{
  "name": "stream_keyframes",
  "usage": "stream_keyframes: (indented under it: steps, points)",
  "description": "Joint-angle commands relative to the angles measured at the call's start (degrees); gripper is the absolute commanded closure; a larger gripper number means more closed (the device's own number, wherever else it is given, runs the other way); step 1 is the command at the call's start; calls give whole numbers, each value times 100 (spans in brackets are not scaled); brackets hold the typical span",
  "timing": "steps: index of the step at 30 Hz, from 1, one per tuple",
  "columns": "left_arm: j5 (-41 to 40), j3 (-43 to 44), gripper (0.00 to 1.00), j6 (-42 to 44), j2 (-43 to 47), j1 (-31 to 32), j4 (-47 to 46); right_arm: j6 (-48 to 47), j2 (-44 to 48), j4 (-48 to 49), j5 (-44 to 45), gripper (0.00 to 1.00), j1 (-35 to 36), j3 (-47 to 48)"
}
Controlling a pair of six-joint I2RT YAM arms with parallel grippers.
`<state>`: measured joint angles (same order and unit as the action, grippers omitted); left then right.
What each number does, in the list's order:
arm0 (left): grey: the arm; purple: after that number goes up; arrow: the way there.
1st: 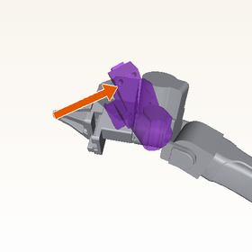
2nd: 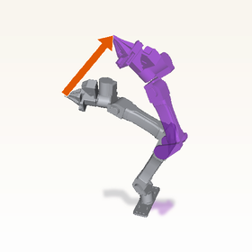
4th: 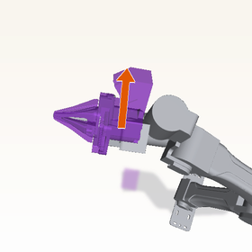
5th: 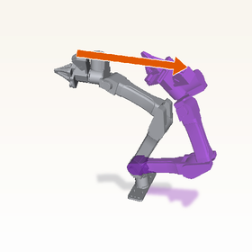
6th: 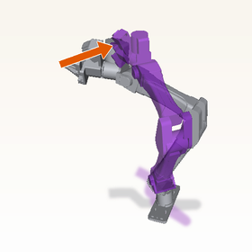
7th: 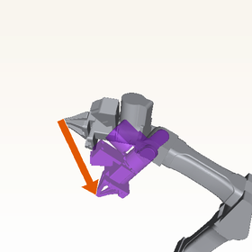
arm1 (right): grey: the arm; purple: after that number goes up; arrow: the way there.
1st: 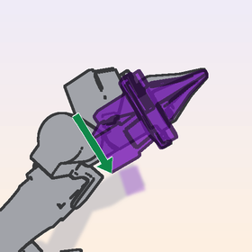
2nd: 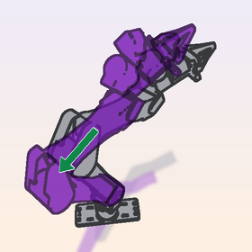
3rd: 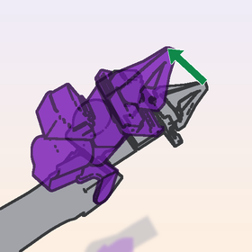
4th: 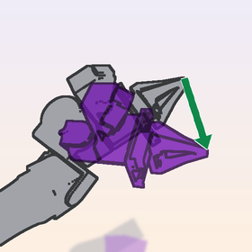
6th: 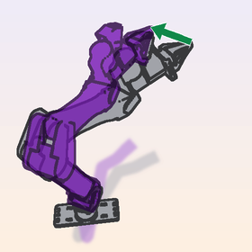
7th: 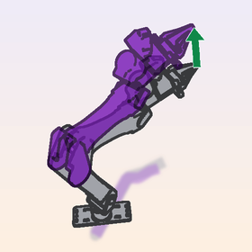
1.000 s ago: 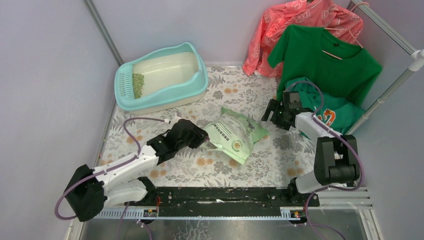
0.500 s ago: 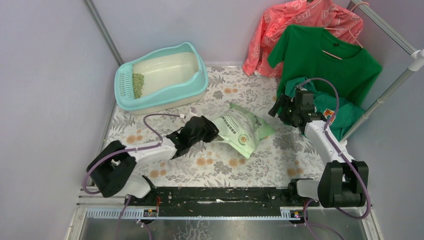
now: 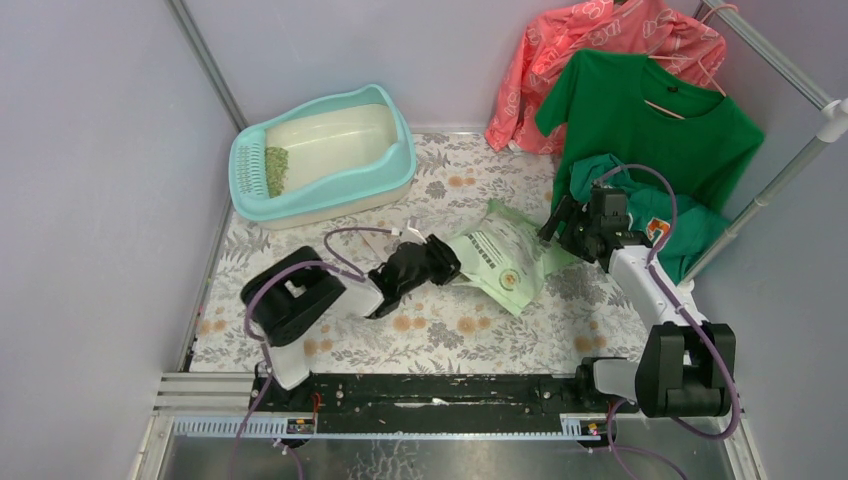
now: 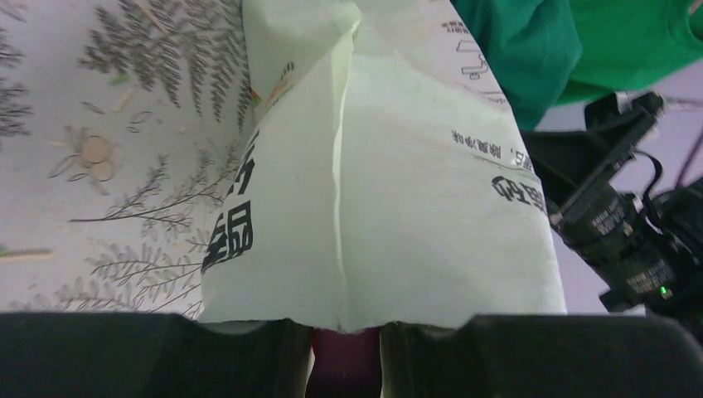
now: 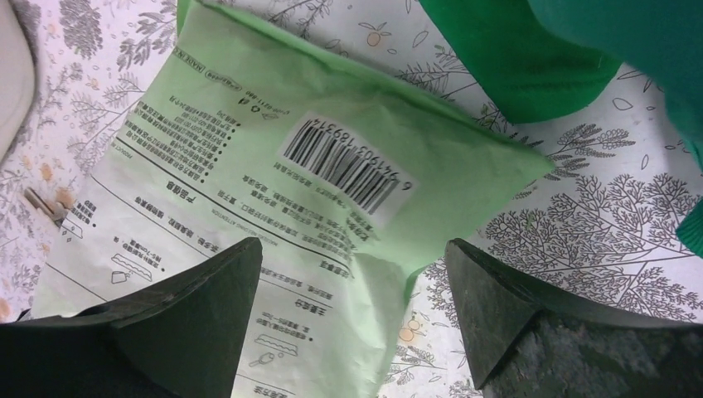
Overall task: Fill the litter box with clean litter
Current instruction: 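Scoop the cat litter from the cat litter bag.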
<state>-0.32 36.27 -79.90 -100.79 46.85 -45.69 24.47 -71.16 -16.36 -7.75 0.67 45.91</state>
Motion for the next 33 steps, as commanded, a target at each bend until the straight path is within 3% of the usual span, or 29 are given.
stream_keyframes:
  steps: [1,8,14,23,33]
  points:
    - [972,-209,100,99,-669,44,-2236,51,-129,321,-141,11,-32,-46]
    - [1165,-936,100,120,-262,-44,-2922,28,-8,327,-231,11,-31,-102]
    - [1321,-1565,100,369,588,-255,-2622,39,168,243,-304,11,-26,-85]
    - [1661,-2775,100,290,1307,-843,-3216,-5,429,74,-400,11,-30,2]
    - [1574,-3507,100,217,2325,-938,-3125,6,575,15,-569,10,-25,-10]
